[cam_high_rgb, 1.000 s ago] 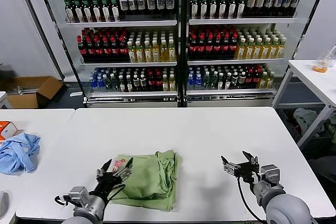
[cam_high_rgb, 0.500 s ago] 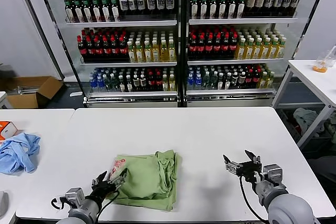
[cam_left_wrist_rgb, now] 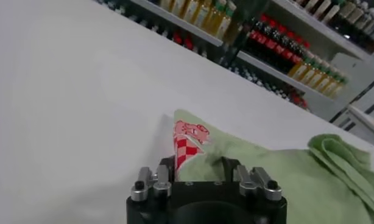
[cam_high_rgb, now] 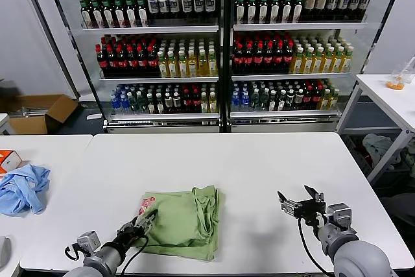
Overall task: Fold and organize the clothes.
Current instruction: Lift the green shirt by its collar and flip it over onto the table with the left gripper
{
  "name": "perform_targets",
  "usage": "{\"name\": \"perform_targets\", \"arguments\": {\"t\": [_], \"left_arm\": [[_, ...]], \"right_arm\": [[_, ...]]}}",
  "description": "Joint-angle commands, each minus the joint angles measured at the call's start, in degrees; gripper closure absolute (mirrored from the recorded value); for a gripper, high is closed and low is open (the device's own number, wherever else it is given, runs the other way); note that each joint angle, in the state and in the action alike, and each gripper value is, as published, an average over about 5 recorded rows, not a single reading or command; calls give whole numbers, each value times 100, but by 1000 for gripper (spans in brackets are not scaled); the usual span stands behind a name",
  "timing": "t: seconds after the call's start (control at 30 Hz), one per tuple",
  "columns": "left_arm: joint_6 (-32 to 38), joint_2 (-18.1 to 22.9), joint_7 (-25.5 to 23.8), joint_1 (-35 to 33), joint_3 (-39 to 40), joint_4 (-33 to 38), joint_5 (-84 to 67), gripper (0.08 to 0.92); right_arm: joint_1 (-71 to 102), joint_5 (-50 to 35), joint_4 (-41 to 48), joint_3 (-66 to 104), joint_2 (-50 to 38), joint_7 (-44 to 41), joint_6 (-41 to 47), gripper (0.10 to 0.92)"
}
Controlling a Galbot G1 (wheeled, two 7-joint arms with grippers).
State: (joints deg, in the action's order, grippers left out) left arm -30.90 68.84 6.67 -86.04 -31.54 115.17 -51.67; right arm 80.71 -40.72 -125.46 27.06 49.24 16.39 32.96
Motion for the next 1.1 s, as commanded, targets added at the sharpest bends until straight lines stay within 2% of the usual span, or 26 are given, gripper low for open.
{"name": "perform_targets", "arguments": {"t": [0.03, 0.37, 0.47, 0.6, 0.77, 1.0, 1.1], "left_arm": [[-79, 34, -21, 30, -91, -117, -1001, 527], [-25, 139, -31, 48, -302, -109, -1814, 818], [-20, 190, -41, 57, -385, -54, -2060, 873], [-40, 206, -14, 70, -686, 40, -2476, 886], [-153, 27, 65, 70, -1607, 89, -3010, 886], [-229, -914, 99, 51, -3372, 11, -3222, 886], [-233, -1317, 72, 37, -3819, 146, -2930, 886]], "right_arm": [[16, 0, -9, 17, 5, 6, -2, 203], [62, -1, -37, 67, 6, 17, -3, 203], [67, -3, -49, 80, 0, 22, -1, 203], [68, -11, -72, 100, -9, 28, 1, 203], [52, -25, -77, 106, -7, 29, 0, 203], [-43, -65, -66, 41, -20, 14, -16, 203], [-80, -72, -72, 0, -18, 11, -22, 203]]}}
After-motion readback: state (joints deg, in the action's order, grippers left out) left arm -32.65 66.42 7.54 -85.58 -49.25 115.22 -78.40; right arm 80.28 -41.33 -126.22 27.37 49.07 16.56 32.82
